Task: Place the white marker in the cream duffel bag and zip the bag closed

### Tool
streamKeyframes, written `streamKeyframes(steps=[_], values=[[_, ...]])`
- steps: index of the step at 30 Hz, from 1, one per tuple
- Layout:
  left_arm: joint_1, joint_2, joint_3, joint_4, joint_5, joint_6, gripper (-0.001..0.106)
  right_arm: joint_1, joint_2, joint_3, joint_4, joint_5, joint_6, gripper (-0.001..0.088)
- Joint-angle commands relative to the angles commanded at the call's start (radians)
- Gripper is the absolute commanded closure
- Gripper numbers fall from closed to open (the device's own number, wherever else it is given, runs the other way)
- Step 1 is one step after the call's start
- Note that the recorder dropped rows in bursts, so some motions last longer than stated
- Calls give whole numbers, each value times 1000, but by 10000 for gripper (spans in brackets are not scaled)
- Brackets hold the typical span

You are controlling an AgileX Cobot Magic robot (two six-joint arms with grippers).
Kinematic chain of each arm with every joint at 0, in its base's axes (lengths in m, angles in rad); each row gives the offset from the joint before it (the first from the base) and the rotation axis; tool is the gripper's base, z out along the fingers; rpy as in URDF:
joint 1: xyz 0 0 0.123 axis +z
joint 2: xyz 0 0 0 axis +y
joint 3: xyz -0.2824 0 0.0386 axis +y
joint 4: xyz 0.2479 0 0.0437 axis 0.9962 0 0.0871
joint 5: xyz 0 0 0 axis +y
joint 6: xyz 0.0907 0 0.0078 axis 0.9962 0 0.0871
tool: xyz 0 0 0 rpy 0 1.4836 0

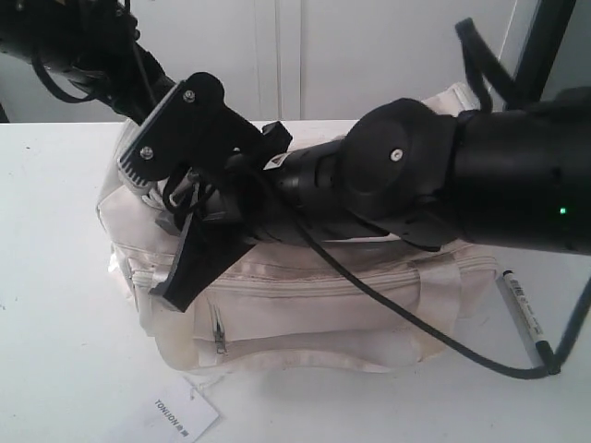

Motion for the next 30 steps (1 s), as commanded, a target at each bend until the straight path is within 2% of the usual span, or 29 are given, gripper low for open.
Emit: streamKeyframes(steps=[5, 7, 10, 12, 13, 15, 17, 18, 22, 30], values=[[0, -36, 0, 0, 63, 6, 555, -21, -66, 0, -21, 101, 53, 639], [0, -44, -2, 0, 77, 6, 558, -57, -91, 0, -55, 165, 92, 683], [0, -48, -2, -5, 90, 6, 589, -122, -122, 0, -161, 282, 210, 795], [0, -48, -2, -15, 107, 6, 657, -168, -141, -4, -269, 386, 298, 870], [-2, -48, -2, -23, 125, 6, 744, -207, -158, -4, -372, 494, 366, 868], [-2, -48, -2, -43, 145, 6, 889, -237, -178, -4, -487, 637, 378, 868], [-4, -48, -2, -61, 161, 6, 1035, -239, -208, -4, -542, 641, 378, 868], [-5, -48, -2, -79, 161, 8, 1053, -239, -217, -4, -542, 629, 378, 868], [-31, -48, -2, -207, 159, 161, 1053, -239, -268, -4, -542, 598, 378, 868], [-41, -47, -2, -304, 161, 279, 1053, -237, -272, -4, -538, 595, 493, 868]])
